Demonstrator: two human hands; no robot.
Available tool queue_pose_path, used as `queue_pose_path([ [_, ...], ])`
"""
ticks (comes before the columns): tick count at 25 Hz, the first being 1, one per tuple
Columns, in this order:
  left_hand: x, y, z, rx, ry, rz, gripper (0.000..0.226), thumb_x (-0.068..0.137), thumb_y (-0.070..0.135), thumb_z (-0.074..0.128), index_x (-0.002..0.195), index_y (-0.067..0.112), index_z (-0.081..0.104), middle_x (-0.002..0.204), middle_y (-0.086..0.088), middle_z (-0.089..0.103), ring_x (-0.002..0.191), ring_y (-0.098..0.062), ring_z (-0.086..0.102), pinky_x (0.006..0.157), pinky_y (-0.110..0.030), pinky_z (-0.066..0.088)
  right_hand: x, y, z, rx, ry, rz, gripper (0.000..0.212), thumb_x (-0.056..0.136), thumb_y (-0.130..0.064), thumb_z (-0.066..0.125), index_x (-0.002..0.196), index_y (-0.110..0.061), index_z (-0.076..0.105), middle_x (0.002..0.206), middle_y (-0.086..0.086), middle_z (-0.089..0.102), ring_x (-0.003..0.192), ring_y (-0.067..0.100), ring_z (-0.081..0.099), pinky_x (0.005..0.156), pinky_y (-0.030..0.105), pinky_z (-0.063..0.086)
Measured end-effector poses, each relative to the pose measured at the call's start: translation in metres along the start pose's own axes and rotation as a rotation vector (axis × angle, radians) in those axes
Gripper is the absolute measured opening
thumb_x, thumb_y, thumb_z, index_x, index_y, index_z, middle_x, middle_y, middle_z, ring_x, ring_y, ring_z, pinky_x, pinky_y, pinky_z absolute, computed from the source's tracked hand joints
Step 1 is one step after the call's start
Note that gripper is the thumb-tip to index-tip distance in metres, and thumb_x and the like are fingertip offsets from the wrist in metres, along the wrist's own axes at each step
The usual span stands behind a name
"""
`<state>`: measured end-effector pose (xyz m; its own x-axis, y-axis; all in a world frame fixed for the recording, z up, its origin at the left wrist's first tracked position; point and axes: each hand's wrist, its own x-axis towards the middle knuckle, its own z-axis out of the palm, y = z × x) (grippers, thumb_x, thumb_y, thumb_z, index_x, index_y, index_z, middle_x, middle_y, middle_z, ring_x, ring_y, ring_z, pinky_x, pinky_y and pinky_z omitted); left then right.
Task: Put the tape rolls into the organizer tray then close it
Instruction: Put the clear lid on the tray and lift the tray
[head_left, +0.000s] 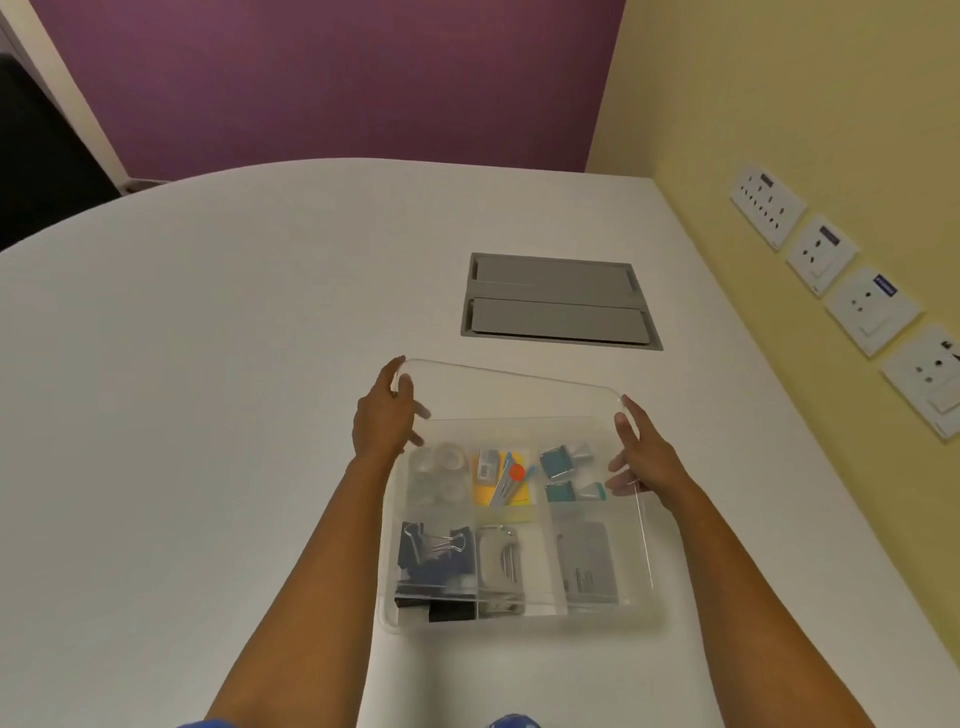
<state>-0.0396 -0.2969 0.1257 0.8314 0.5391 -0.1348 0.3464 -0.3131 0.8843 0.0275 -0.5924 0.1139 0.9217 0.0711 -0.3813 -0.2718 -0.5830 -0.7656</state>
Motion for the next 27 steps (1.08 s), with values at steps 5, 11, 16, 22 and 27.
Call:
queue_pose_path([
  [5,-0.007,-0.028,0.013,0.201,0.131,0.005,0.035,0.098,0.027,0.032,0.131,0.024,0.044,0.098,-0.012,0.07,0.077,-0.031,0.067,0.074,-0.04,0.057,0.005,0.016,0.018,-0.224,0.204,-0.071,0.043,0.101,-0.032,0.035,0.143,-0.032,0.028,0.104,0.019,0.07,0.082,0.031,0.066,0.082,0.041,0.058],
  [11,-0.011,-0.047,0.024,0.294,0.203,-0.029,0.028,0.096,0.023,0.043,0.113,0.009,0.06,0.118,-0.014,0.059,0.104,-0.032,0.058,0.085,-0.039,0.048,0.005,0.021,0.03,-0.35,0.277,-0.16,0.037,0.1,-0.021,0.043,0.136,-0.018,0.046,0.129,0.017,0.057,0.113,0.032,0.059,0.096,0.039,0.05],
  [16,-0.013,-0.058,0.029,0.146,0.149,-0.094,0.031,0.097,0.016,0.045,0.125,0.006,0.051,0.132,-0.018,0.049,0.118,-0.034,0.051,0.098,-0.042,0.044,0.008,0.016,0.039,-0.449,0.364,-0.129,0.035,0.098,-0.02,0.045,0.133,-0.015,0.048,0.132,0.016,0.053,0.114,0.032,0.059,0.093,0.039,0.051],
  [22,-0.005,-0.057,0.025,0.009,0.137,-0.168,0.032,0.096,0.009,0.048,0.127,0.003,0.052,0.126,-0.02,0.059,0.113,-0.036,0.056,0.099,-0.042,0.044,0.009,0.025,0.038,-0.415,0.383,-0.07,0.032,0.098,-0.018,0.045,0.129,-0.012,0.051,0.13,0.018,0.053,0.116,0.033,0.054,0.09,0.04,0.052],
  [27,0.006,-0.054,0.03,-0.001,0.169,-0.182,0.03,0.095,0.01,0.051,0.122,0.0,0.057,0.124,-0.021,0.061,0.114,-0.036,0.056,0.102,-0.043,0.042,0.019,0.019,0.037,-0.16,0.283,0.012,0.036,0.099,-0.012,0.039,0.134,-0.007,0.046,0.137,0.02,0.051,0.122,0.036,0.051,0.101,0.042,0.045],
])
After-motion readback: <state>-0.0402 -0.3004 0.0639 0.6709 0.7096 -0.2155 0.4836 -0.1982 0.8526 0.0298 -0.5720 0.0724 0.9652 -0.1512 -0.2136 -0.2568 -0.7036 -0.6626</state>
